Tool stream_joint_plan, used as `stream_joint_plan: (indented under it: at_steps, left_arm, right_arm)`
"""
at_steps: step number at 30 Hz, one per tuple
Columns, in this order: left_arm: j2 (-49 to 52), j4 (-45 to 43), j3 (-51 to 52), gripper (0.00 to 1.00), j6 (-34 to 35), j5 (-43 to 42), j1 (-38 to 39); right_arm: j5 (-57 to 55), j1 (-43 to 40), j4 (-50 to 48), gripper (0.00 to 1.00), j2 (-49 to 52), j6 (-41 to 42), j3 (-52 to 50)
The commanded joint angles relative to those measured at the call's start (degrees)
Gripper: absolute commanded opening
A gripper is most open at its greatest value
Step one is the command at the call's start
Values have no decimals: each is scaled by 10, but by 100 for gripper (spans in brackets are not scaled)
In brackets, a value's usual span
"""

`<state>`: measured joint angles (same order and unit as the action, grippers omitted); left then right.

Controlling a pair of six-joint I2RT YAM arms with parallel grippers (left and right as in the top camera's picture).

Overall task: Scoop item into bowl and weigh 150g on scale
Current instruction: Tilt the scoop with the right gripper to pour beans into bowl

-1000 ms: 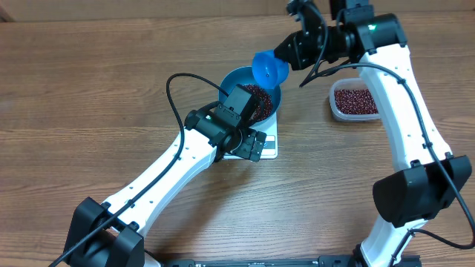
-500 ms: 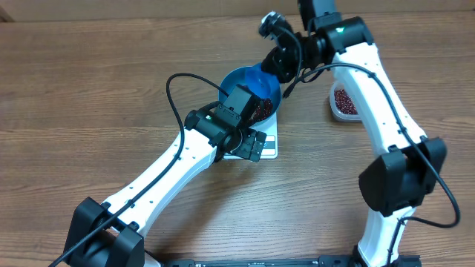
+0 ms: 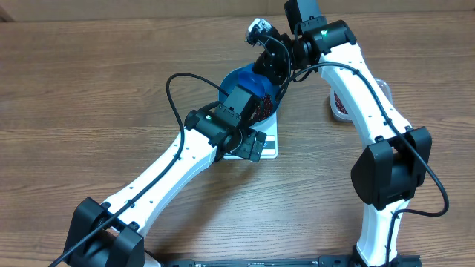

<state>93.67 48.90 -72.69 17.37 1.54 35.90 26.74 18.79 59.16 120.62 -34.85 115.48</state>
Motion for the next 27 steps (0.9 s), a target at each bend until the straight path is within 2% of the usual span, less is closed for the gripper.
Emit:
stream_joint_plan:
  at_steps: [1,27]
  left_arm:
    - [-2,1,-2,99,-13,5,0]
    - [-2,1,-2,99,-13,5,0]
  right_arm:
    - [3,1,-6,4,0,-35,0]
    - [7,3,18,4,33,-40,0]
